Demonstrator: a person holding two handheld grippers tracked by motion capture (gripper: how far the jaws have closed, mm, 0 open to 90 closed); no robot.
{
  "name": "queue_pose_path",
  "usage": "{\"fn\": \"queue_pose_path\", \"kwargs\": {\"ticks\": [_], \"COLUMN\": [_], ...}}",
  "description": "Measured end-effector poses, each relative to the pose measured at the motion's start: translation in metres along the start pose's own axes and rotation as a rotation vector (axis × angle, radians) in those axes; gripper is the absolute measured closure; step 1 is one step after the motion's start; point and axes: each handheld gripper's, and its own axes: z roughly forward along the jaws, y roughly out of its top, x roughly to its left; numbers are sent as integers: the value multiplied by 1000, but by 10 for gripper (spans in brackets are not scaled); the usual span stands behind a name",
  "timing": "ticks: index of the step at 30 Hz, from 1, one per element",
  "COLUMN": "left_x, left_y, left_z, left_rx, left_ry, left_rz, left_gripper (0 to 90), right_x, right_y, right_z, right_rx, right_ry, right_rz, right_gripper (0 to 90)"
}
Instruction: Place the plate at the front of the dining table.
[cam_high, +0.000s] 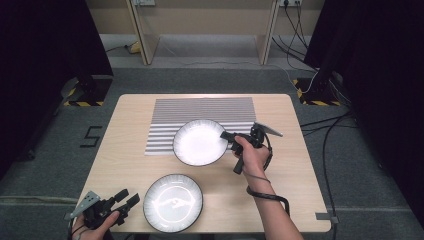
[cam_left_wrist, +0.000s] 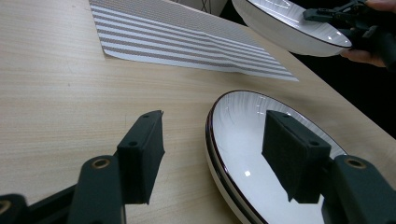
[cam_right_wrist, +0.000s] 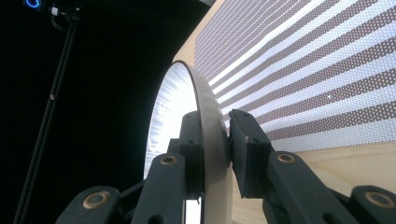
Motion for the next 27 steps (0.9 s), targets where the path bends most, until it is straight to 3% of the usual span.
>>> {"fn": "queue_pose_path", "kwargs": {"ticks": [27], "left_x": [0], "left_y": [0], "left_z": [0], "left_rx": [-1], "left_ry": [-2], "left_rz": [0], "left_gripper": [380], "right_x": [1], "right_y": [16], "right_z": [1], "right_rx": [-34], "right_ry": [-7], "right_rz": [17], "right_gripper": [753]}}
